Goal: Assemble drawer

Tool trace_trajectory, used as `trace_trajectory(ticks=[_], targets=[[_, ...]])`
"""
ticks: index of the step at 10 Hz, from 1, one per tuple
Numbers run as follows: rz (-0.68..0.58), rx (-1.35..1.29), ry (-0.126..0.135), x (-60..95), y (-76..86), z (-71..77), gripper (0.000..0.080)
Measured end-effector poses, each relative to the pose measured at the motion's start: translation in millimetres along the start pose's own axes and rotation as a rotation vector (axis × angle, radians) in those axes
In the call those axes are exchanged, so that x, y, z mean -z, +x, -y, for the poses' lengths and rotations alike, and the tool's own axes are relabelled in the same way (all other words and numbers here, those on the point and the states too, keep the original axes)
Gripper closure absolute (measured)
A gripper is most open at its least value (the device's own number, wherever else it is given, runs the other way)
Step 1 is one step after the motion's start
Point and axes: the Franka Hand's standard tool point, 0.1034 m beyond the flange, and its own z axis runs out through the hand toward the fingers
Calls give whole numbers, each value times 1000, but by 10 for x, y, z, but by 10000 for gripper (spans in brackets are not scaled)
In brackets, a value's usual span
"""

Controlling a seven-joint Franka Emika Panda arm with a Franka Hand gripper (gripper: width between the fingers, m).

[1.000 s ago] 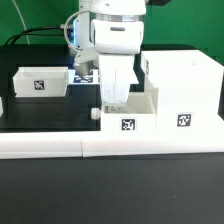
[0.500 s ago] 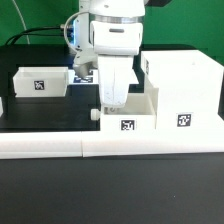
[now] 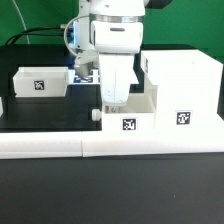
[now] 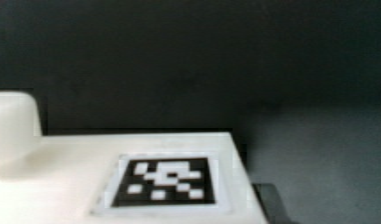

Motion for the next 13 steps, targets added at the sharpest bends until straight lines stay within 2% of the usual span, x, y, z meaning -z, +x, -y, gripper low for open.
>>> trace_trajectory(ticks=[6,9,13], targets=[[9,24,-4,1,9,-10,757],[12,6,6,2,55,-10,757],[16,13,4,0,44,-22,757]])
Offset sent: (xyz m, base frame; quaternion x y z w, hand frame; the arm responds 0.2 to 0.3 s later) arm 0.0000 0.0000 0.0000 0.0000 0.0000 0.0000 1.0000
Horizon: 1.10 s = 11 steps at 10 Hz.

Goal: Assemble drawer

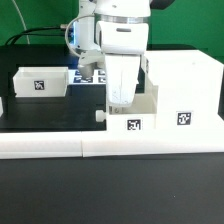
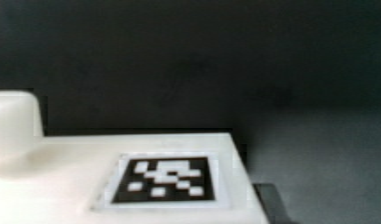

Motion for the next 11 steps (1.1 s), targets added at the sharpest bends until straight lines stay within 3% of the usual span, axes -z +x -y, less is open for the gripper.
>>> trace_trajectory(ticks=[9,10,11], targets=[[10,31,-6,-3,34,-9,757],[11,29,-4,3,39,-7,687],[12,27,2,43,52,-9,504]])
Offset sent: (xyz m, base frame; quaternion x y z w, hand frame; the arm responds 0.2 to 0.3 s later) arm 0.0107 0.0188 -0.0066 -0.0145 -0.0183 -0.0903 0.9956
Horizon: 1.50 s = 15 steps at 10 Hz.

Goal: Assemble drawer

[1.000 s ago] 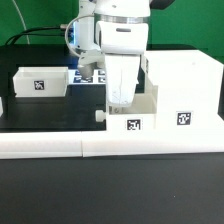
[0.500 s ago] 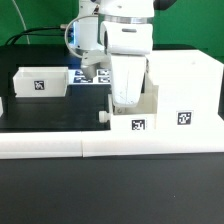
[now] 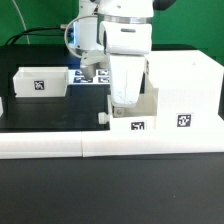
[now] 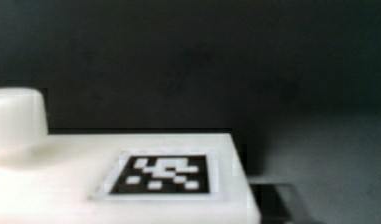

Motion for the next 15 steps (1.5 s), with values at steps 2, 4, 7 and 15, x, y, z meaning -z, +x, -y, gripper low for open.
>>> trace_trajectory(ticks=[2,4,7,15], targets=[[6,-5,14,93,4,-15,290],[11,-10,21,211,-1,-41,189],[18,-19,18,381,-74,-78,153],[-35,53,30,369,-622,-52,151]])
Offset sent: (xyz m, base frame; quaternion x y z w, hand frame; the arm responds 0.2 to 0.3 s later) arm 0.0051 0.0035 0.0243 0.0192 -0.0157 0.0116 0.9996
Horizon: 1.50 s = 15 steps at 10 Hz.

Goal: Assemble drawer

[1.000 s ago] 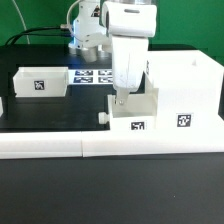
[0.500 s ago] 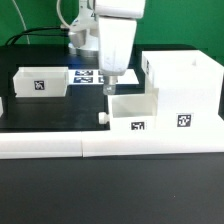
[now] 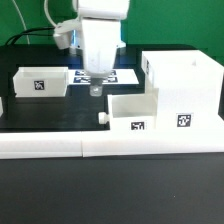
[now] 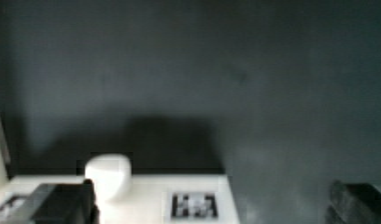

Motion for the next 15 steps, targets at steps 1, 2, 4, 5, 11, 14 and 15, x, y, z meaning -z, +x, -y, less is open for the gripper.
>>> trace_trajectory(ticks=[1,2,4,5,11,14,15], targets=[[-39,1,7,-70,-100,19,151],[-62,-8,12,-126,-92,36,151],[-135,11,24,-300,-134,64,151],[-155,8,29,-368,-82,55,151],[-165,-106,38,-364,207,-49,151],[-143,-142,47,-344,210,-82,151],[-143,-143,49,-356,207,-75,151]])
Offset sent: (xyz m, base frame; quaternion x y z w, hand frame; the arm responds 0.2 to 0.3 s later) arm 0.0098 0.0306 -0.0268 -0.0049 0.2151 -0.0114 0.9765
